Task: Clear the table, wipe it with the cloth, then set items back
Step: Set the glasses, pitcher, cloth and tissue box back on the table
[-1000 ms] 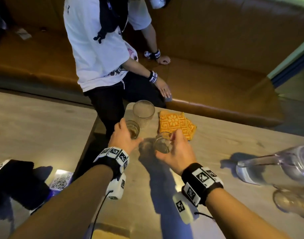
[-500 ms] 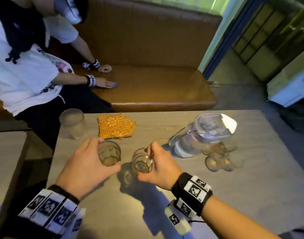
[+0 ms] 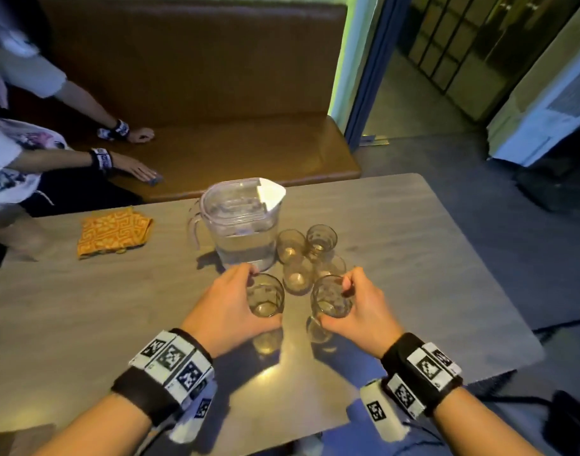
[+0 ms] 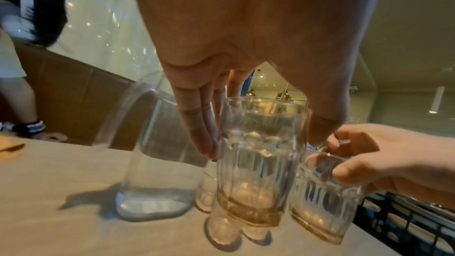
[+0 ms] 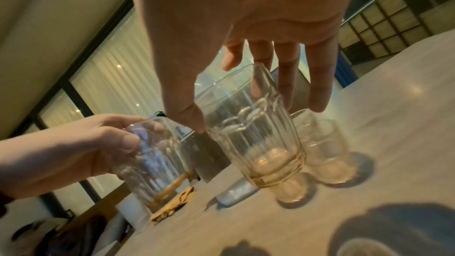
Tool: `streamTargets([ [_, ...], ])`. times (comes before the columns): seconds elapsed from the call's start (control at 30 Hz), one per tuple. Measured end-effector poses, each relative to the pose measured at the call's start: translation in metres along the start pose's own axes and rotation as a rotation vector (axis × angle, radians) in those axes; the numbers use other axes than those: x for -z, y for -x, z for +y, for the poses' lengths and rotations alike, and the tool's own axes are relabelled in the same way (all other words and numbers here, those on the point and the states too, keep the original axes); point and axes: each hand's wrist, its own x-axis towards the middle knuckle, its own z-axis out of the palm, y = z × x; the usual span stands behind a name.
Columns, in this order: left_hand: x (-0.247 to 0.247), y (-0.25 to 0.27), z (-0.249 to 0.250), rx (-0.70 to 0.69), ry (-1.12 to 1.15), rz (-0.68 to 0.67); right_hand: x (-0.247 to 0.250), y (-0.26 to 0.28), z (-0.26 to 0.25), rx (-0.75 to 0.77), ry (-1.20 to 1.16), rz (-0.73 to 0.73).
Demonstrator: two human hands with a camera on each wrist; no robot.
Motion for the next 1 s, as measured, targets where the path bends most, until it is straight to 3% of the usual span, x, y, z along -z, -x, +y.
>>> streamTargets([
  [0.13, -0.033, -0.004, 0.033, -0.001, -0.002, 0.000, 0.028, 0.000, 0.048, -0.044, 0.030, 0.003],
  [0.3, -0.056, -0.010, 0.046, 0.030, -0.150, -0.018, 0.013, -0.013, 0.081, -0.090, 0.029, -0.070],
  [0.6, -0.098, -0.027, 0.034, 0.124, -0.130, -0.028, -0.016, -0.030, 0.097, -0.087, 0.049, -0.145],
  [1.0, -0.140, -0.051, 0.021, 0.256, -0.106, -0.076, -0.014, -0.025, 0.111, 0.020, 0.090, -0.137],
])
